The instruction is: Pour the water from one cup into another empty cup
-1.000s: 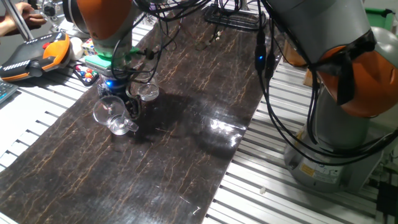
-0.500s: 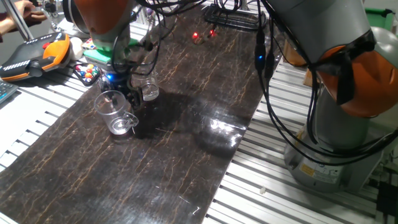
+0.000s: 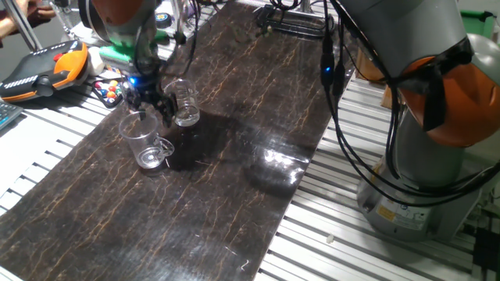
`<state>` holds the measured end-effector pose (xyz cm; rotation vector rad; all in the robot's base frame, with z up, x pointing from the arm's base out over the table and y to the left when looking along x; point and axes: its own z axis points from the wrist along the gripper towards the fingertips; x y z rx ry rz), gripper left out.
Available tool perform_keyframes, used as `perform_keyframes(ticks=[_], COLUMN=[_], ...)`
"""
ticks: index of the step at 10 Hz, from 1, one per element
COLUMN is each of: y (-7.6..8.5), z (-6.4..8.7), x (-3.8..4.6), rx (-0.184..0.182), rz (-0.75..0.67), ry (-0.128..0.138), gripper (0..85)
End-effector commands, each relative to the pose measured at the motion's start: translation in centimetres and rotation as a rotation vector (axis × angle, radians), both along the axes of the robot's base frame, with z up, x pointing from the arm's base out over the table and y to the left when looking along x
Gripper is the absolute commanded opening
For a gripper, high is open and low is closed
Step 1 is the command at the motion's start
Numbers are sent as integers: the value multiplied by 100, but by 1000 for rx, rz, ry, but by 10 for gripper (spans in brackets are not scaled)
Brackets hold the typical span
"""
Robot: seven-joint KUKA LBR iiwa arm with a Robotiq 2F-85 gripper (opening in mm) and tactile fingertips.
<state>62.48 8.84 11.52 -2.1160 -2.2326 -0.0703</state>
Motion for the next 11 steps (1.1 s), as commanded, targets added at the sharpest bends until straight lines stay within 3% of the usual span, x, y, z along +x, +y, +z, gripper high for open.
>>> perform_keyframes(ticks=[1, 5, 8, 10, 11], y=[-39, -9, 94, 77, 63], z=[190, 752, 1017, 1178, 1220], x=[-28, -86, -154, -217, -253], rx=[-7, -21, -50, -58, -81], rz=[25, 110, 209, 276, 308], ry=[2, 14, 3, -1, -10], gripper=[657, 327, 7, 7, 7])
